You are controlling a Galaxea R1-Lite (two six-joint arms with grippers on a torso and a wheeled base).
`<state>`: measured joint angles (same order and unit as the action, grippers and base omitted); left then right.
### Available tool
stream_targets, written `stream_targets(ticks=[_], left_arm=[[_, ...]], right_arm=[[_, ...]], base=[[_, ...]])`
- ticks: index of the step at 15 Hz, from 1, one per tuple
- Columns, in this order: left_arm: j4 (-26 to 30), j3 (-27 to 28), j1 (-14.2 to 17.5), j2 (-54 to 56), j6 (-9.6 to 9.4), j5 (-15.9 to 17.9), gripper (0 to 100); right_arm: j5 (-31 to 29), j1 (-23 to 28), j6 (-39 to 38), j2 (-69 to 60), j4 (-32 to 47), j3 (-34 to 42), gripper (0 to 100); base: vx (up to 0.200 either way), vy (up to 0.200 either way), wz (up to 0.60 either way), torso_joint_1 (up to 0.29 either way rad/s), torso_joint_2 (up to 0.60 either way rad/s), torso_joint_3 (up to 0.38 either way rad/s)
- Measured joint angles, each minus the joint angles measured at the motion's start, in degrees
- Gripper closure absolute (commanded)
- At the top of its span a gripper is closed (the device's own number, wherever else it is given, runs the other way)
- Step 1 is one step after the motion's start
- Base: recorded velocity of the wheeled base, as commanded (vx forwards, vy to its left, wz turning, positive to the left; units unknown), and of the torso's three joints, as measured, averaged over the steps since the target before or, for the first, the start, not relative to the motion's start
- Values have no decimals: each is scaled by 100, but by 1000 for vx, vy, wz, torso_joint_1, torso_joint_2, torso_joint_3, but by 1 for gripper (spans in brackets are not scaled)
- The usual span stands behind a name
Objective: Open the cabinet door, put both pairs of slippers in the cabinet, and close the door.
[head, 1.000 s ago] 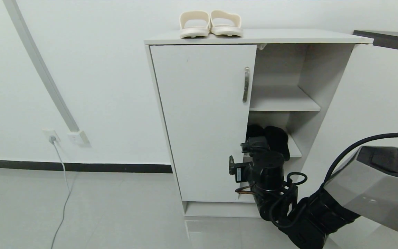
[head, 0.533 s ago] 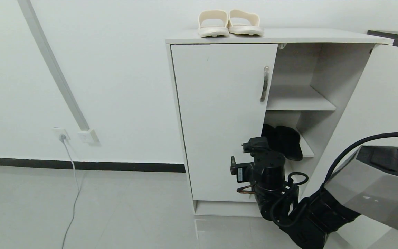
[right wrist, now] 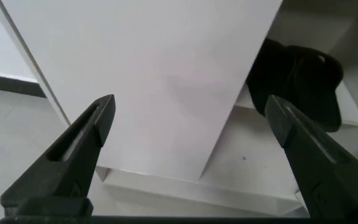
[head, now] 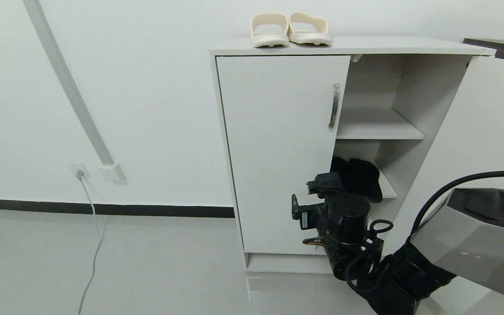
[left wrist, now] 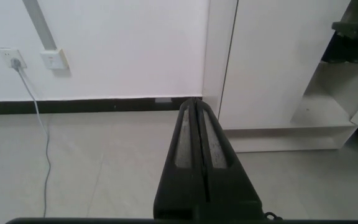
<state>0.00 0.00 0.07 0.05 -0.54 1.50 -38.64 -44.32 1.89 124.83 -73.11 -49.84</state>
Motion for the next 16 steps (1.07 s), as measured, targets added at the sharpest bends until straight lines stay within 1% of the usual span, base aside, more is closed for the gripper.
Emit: stream_targets(ticks=[3, 8, 9, 12, 16], left_arm=[[0, 0, 0, 0, 0, 0, 100], [0, 0, 0, 0, 0, -2, 100], [7, 0, 0, 0, 0, -2, 100], [7, -2, 0, 0, 0, 0, 100], [-2, 2, 0, 0, 0, 0, 100]], right_arm=[[107, -16, 65, 13, -99, 124, 0], [106, -11, 73, 15, -150, 163, 0], [106, -11, 73, 17, -145, 152, 0], [106, -16, 73, 20, -123, 146, 0], [106, -16, 73, 26, -134, 150, 0]], base=[[0, 0, 0, 0, 0, 0], [0, 0, 0, 0, 0, 0], [0, 0, 0, 7, -139, -149], [0, 0, 0, 12, -245, -323], [0, 0, 0, 50, -482, -366]])
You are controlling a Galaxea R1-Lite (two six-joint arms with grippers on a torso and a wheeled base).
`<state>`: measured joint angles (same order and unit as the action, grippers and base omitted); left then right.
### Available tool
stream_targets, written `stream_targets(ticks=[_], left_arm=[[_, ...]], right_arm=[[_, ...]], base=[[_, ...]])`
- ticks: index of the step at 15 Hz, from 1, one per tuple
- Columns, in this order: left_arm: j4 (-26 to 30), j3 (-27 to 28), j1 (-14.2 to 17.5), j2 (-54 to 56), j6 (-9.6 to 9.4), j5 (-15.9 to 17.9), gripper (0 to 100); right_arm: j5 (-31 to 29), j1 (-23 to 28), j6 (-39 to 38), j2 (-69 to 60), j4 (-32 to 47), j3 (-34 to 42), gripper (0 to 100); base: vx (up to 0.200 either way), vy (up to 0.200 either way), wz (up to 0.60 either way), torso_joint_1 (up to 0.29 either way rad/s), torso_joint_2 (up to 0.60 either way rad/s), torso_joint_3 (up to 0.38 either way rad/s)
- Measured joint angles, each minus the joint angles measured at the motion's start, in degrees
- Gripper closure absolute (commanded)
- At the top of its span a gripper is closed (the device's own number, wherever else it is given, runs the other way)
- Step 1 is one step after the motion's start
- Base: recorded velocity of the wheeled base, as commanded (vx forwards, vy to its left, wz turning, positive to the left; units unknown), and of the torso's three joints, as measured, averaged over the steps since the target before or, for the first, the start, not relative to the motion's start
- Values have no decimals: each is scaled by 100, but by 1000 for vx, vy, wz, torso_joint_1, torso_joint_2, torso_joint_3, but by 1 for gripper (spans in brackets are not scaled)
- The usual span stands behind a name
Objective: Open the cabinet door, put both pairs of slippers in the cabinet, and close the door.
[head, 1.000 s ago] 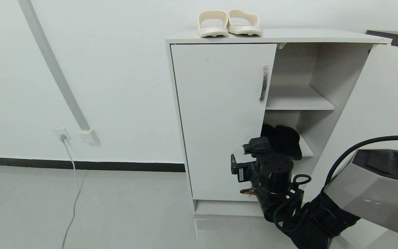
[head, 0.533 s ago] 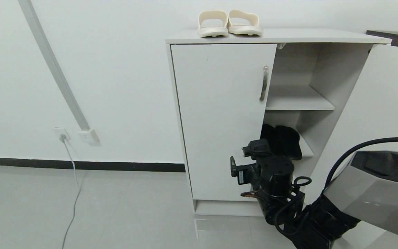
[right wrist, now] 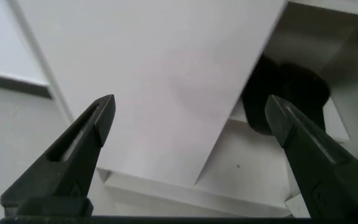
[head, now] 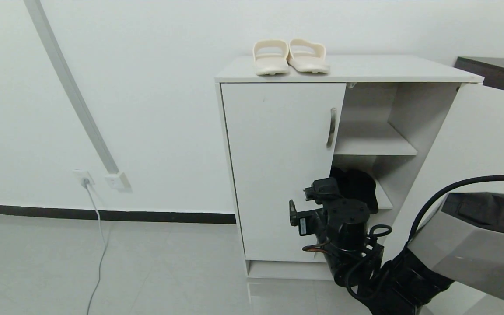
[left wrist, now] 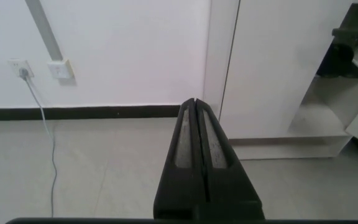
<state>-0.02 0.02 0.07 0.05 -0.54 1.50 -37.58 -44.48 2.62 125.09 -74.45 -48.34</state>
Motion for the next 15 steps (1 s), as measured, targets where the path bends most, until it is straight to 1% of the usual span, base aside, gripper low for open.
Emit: stream_targets(ticks=[7, 15], left_arm=[[2, -2, 0, 0, 0, -2, 100], [2, -2, 0, 0, 7, -2, 100]], right_arm=[[-2, 13, 0, -1, -6, 7, 0], [-2, 5, 44, 0, -6, 24, 0]], base=[[0, 0, 0, 123, -457, -342], [0, 0, 0, 182, -494, -319]])
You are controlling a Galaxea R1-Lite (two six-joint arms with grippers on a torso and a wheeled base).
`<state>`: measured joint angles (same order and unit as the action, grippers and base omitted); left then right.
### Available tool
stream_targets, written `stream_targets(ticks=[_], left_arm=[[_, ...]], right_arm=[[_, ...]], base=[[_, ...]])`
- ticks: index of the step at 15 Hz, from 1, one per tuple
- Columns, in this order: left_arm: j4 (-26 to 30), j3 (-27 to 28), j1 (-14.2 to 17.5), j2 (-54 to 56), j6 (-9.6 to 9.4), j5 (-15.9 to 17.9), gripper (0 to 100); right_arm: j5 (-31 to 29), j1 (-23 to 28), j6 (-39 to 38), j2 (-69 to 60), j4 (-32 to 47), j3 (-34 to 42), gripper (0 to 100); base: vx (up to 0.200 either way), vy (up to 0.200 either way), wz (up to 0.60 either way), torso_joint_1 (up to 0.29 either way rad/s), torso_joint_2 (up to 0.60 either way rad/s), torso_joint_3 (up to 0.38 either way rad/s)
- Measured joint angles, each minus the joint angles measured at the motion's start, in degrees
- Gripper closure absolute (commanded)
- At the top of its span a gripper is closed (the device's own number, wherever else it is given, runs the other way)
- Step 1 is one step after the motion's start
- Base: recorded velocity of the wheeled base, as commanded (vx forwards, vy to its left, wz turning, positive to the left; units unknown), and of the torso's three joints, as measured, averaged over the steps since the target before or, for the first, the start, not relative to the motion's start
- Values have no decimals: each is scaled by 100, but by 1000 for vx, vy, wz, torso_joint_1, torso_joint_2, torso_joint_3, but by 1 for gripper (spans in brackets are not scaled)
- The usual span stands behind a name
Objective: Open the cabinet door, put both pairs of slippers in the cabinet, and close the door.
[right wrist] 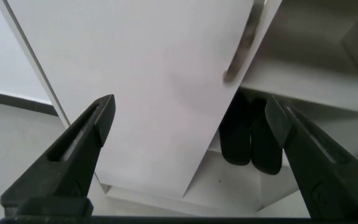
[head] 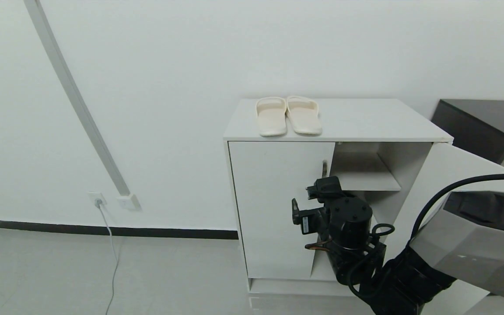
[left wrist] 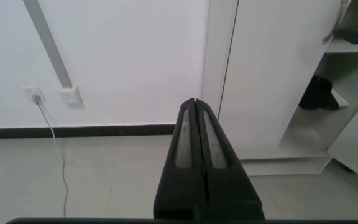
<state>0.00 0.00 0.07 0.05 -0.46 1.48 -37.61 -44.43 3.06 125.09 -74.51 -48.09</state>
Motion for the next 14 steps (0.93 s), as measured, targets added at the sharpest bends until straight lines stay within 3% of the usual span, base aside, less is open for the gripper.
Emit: stream_targets(ticks=[9, 14], left_arm=[[0, 0, 0, 0, 2, 2, 100], [0, 0, 0, 0, -9, 2, 100]], right_arm=[[9, 6, 0, 40, -12, 0, 0], [246, 9, 213, 123, -374, 0, 0]], base=[[0, 0, 0, 229, -547, -319], [0, 0, 0, 51, -105, -60]])
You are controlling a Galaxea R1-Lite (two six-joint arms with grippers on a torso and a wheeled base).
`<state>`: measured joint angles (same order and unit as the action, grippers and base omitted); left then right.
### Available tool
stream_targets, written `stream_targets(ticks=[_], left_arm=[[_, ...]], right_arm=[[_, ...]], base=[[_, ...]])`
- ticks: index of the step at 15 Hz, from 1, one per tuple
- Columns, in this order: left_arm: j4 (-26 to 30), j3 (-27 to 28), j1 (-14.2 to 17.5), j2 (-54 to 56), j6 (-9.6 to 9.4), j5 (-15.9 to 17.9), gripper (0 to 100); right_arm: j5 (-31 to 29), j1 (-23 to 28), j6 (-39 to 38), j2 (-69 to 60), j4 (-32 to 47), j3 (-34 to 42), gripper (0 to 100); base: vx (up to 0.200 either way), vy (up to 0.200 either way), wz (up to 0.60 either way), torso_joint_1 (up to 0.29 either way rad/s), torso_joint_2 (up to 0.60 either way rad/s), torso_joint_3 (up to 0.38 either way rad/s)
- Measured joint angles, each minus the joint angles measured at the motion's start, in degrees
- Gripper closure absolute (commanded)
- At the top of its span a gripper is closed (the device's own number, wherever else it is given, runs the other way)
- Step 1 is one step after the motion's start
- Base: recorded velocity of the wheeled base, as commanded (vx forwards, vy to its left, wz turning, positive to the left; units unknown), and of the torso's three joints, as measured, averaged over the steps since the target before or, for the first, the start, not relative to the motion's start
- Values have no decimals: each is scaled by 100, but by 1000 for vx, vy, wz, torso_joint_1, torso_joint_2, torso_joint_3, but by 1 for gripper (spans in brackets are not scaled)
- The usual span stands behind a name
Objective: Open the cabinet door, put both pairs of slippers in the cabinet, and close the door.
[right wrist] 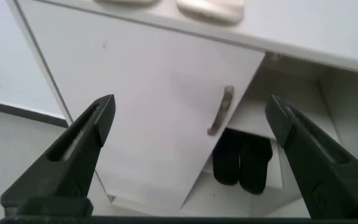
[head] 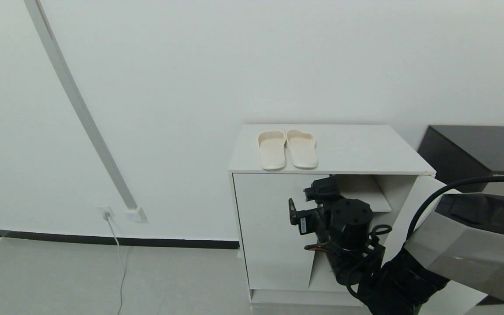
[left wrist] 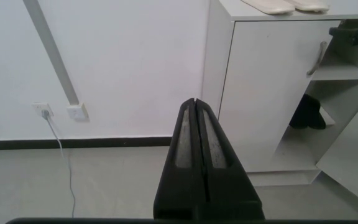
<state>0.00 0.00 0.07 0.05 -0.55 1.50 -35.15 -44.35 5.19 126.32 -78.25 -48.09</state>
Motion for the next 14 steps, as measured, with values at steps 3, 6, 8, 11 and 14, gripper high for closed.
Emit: stream_targets(ticks=[3, 6, 8, 11, 14], left_arm=[[2, 0, 0, 0, -18, 0, 100], [0, 0, 0, 0, -16, 0, 100], [0, 0, 0, 0, -16, 0, 100], [0, 0, 0, 0, -10, -2, 100], [0, 0, 0, 0, -23, 6, 100]], right_arm=[[162, 37, 33, -61, 191, -102, 0], [182, 111, -161, -319, 1051, -472, 0], [184, 122, -557, -514, 2387, -1130, 0], [193, 98, -1401, -800, 4390, -2164, 0], [215, 45, -1981, -997, 5556, -2975, 0]], base=[[0, 0, 0, 0, 0, 0], [0, 0, 0, 0, 0, 0], [0, 0, 0, 0, 0, 0], [0, 0, 0, 0, 0, 0], [0, 0, 0, 0, 0, 0]])
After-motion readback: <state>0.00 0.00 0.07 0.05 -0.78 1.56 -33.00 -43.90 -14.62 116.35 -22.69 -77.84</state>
